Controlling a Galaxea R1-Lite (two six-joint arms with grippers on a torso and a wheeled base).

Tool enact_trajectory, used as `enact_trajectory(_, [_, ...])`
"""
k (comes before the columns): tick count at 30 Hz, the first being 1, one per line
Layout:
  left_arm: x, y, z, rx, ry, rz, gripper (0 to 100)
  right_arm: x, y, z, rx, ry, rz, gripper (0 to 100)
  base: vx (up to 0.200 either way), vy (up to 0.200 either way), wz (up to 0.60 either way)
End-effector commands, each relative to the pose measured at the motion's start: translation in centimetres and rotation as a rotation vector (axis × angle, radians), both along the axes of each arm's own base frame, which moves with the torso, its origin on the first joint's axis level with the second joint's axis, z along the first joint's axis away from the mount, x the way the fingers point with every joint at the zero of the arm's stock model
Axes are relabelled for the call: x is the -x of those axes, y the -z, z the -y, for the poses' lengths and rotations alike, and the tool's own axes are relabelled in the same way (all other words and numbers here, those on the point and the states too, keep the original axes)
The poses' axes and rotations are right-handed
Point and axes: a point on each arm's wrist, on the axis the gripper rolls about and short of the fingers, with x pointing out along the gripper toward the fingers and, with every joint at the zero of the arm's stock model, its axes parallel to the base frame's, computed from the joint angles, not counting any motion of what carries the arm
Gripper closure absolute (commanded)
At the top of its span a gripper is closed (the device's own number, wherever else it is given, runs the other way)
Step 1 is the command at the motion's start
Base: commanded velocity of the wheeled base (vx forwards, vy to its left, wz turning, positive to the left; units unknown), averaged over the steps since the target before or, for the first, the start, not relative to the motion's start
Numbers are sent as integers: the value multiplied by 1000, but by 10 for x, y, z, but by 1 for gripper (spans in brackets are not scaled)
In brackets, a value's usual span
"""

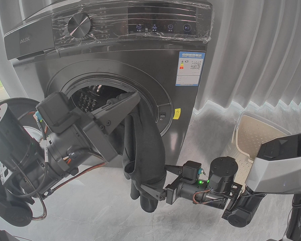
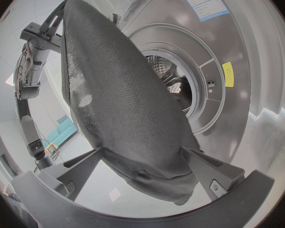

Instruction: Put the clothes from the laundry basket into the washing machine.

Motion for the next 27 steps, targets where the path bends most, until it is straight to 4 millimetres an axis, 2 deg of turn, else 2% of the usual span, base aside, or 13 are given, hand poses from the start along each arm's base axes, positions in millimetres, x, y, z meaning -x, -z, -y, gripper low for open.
enact_trajectory(1, [0,0,0,-1,0,-1,100,3,1,-5,-1,-19,1,0,0,0,0])
enact_trajectory(4, [0,0,0,-1,0,-1,100,2,4,-8,0,-22,2,0,0,0,0])
enact_trajectory(11, [0,-1,1,4,2,4,100,-21,11,-19,-28,6,30,0,0,0,0])
enact_trajectory(14, [0,-2,1,6,2,6,100,-25,14,-20,-29,12,29,0,0,0,0])
enact_trajectory(27, [1,-4,0,12,2,12,100,-49,22,-13,-34,67,41,0,0,0,0])
